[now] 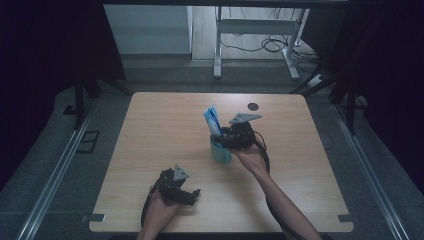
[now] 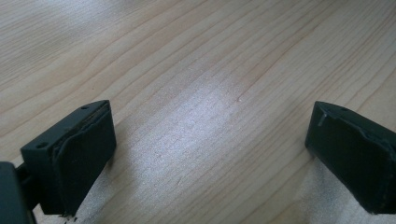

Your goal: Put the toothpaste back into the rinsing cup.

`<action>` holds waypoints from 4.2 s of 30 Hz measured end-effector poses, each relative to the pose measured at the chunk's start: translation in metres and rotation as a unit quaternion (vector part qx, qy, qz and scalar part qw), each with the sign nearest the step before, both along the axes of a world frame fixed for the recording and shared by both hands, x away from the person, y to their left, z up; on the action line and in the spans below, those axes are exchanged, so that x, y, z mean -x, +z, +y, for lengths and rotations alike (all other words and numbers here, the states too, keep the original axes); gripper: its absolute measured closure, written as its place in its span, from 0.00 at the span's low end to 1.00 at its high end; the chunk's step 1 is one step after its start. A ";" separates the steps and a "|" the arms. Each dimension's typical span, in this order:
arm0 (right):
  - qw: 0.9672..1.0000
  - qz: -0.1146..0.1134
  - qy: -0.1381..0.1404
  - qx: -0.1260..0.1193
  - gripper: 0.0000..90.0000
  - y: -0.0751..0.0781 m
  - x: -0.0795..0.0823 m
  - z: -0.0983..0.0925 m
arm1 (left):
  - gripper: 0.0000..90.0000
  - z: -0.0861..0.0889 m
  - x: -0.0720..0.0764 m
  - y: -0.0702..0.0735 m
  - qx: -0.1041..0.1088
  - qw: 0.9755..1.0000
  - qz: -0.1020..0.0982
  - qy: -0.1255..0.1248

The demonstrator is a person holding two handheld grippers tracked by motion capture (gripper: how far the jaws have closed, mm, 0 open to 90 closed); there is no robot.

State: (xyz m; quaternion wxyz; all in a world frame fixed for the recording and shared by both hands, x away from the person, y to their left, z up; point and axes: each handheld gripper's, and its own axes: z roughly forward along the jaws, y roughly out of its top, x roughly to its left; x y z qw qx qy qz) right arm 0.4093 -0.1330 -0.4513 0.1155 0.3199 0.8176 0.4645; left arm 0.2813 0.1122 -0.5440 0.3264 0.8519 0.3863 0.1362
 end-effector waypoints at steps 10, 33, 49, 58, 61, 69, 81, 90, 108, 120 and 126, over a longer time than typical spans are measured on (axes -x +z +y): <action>0.999 -0.008 0.028 0.041 0.28 0.006 0.007 0.006 | 0.02 0.000 0.000 0.000 0.000 1.000 -0.001 0.000; 0.996 0.004 0.046 0.076 0.03 0.012 0.023 -0.005 | 0.02 0.000 0.000 0.000 0.000 1.000 -0.002 0.001; 0.995 0.003 0.037 0.089 0.00 0.013 0.034 -0.027 | 0.02 0.000 0.000 0.000 -0.001 1.000 -0.001 0.000; 0.996 0.001 0.028 0.085 0.00 0.012 0.041 -0.044 | 0.02 0.000 0.000 0.000 -0.001 1.000 -0.001 -0.001; 0.996 0.001 0.024 0.086 0.00 0.011 0.043 -0.050 | 0.02 0.000 0.000 0.000 0.000 1.000 -0.001 0.000; 0.996 0.001 0.013 0.085 0.00 0.009 0.049 -0.066 | 0.02 0.000 0.000 0.000 -0.001 1.000 -0.002 0.000; 0.996 0.004 0.000 0.092 0.00 0.000 0.060 -0.088 | 0.02 0.000 0.000 0.000 0.001 1.000 -0.003 0.001; 0.996 0.004 -0.015 0.090 0.00 -0.004 0.069 -0.107 | 0.02 0.000 0.000 0.000 0.002 1.000 -0.002 0.002; 0.994 0.012 -0.059 0.089 0.00 -0.031 0.092 -0.148 | 0.02 0.000 0.000 0.000 0.002 1.000 -0.001 0.002; 0.992 0.020 -0.075 0.097 0.00 -0.056 0.101 -0.162 | 0.02 0.000 0.000 0.000 0.003 1.000 -0.001 0.003; 0.992 0.026 -0.076 0.099 0.00 -0.066 0.104 -0.165 | 0.02 0.000 0.000 0.000 0.003 1.000 -0.002 0.003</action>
